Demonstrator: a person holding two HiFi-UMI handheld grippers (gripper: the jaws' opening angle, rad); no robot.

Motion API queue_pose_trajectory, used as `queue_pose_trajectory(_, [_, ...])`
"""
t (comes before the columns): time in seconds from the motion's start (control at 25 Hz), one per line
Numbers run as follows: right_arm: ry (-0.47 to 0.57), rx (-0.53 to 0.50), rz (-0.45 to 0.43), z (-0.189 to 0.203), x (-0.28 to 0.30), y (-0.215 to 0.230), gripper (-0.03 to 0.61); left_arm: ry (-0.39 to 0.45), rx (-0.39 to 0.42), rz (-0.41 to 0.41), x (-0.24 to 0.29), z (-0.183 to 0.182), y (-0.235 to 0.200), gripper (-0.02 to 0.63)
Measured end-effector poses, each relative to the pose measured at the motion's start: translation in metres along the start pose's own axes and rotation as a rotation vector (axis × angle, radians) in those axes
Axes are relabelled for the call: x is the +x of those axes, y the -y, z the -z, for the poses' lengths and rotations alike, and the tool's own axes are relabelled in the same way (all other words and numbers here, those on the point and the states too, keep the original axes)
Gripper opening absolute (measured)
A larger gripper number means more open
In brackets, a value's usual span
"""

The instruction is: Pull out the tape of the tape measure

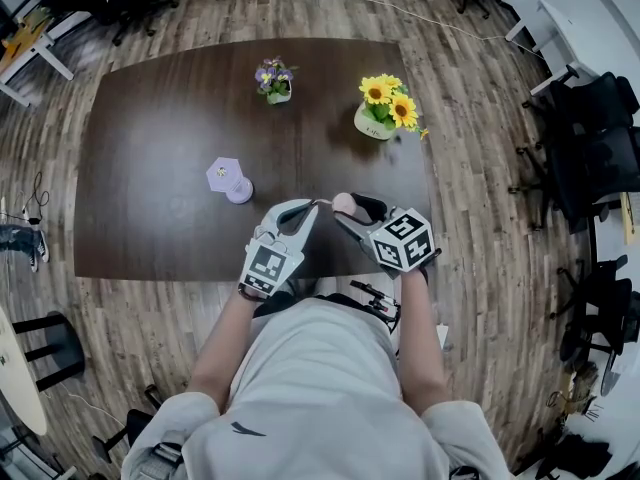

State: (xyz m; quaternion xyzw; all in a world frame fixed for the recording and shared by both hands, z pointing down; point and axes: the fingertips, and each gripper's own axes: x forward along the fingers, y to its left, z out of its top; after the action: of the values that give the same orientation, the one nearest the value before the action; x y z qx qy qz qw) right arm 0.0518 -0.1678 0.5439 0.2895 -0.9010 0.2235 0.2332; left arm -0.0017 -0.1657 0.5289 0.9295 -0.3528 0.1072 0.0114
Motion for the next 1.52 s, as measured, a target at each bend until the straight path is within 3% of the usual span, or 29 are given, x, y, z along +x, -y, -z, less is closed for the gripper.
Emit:
queue_pose_trajectory(1.12, [-0.047, 0.006, 0.204, 0.014, -0.031, 0.057, 0.215, -0.017, -0.202, -0.267, -0.057, 0.037, -0.090, 0.012])
queue_pose_trajectory(1.52, [-0.062, 0.047, 0.270, 0.025, -0.043, 0.082, 0.215, -0.051, -0.212, -0.324, -0.064, 0.054, -0.104, 0.012])
